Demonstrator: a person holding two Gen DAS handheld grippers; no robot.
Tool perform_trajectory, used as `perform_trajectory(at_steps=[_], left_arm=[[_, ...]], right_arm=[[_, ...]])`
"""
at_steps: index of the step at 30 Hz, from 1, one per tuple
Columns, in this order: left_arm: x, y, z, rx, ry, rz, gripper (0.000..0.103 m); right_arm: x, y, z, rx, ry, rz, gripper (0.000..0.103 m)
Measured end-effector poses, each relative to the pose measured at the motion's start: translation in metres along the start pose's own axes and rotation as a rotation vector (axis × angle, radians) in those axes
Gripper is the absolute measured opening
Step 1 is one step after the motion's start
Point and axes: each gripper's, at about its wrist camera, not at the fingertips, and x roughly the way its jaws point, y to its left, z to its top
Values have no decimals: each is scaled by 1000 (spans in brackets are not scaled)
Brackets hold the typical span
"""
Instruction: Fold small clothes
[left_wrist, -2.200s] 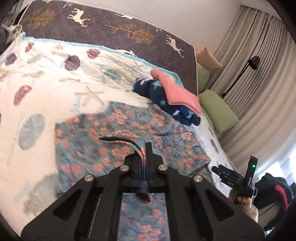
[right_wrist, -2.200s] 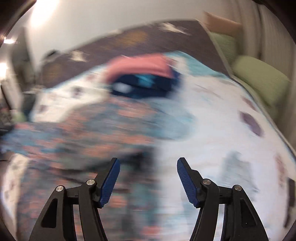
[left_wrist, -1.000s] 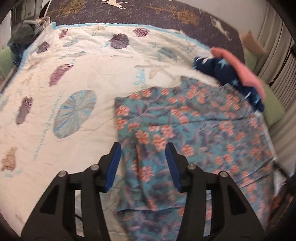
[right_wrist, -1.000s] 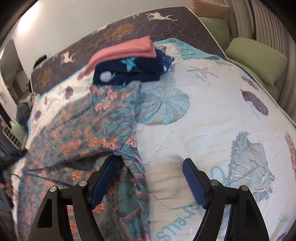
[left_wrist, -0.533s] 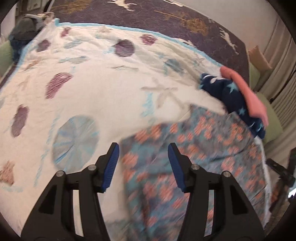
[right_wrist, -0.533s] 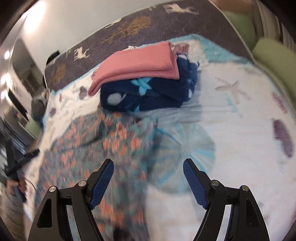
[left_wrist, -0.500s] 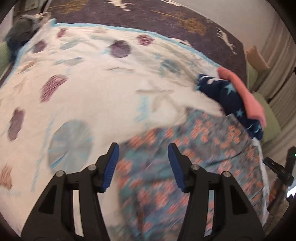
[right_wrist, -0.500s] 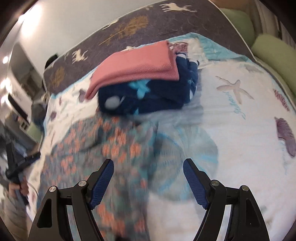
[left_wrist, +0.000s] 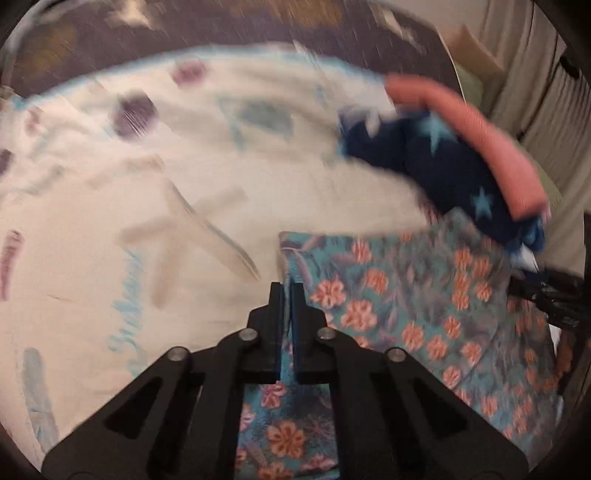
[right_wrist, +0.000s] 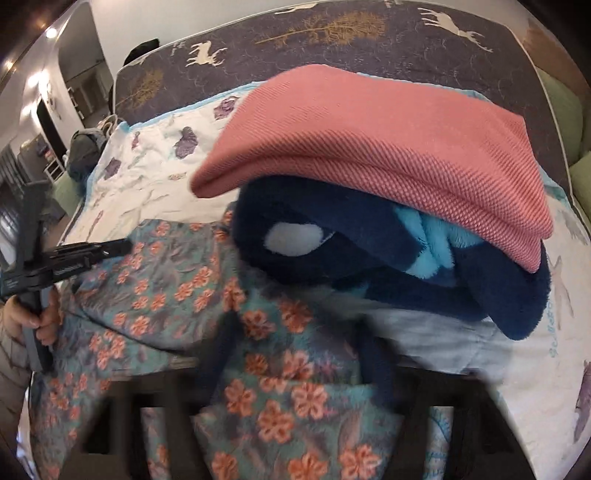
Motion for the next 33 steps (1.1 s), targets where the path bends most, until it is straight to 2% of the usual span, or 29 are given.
perform_trajectory(at_steps=[2,3,6,8,10,11,12,13,16,17,18,21,24,29,33], left_arm=[[-15,11,3,-15,-121,140,0],[-17,17,6,-27,-149,192,0],[-15,49,9,-126,-53,112,0],[-29,51,6,-121,-70,97,1],[-54,52,-3,-119,-85,48,1],[-62,50,-8,-117,-89,28,2],[-72,48,-15,-113,-90,18,9],[-85,48,-25,-110,-90,9,21],[-125,56,-64,-135,-107,-20,40],[-142,59,-82,-148,-116,-30,43],[-154,61,-95,-151,-118,-35,48],[-192,69,-151,-174,-104,-46,58],[-205,69,-186,-193,-38,-71,60],[-220,60,-236,-253,15,-120,60],[-225,42,-263,-214,63,-105,60]], right_arm=[[0,-9,-2,40,-33,-38,20],[-1,-14,-3,73,-47,-53,20],[-8,-28,-10,151,-66,-57,33],[-25,-32,-17,171,-101,-50,36],[-46,-34,-25,178,-136,-40,44],[-64,-38,-34,191,-159,-35,51],[-74,-40,-41,202,-167,-25,56],[-85,-44,-51,219,-167,-5,57],[-111,-48,-96,270,-123,30,57],[-115,-46,-103,277,-116,27,57],[-125,-44,-124,290,-112,31,57],[-146,-38,-174,341,-96,103,57],[-156,-26,-205,351,-70,93,57],[-175,-13,-218,352,-92,98,57],[-181,4,-230,315,-67,55,57]])
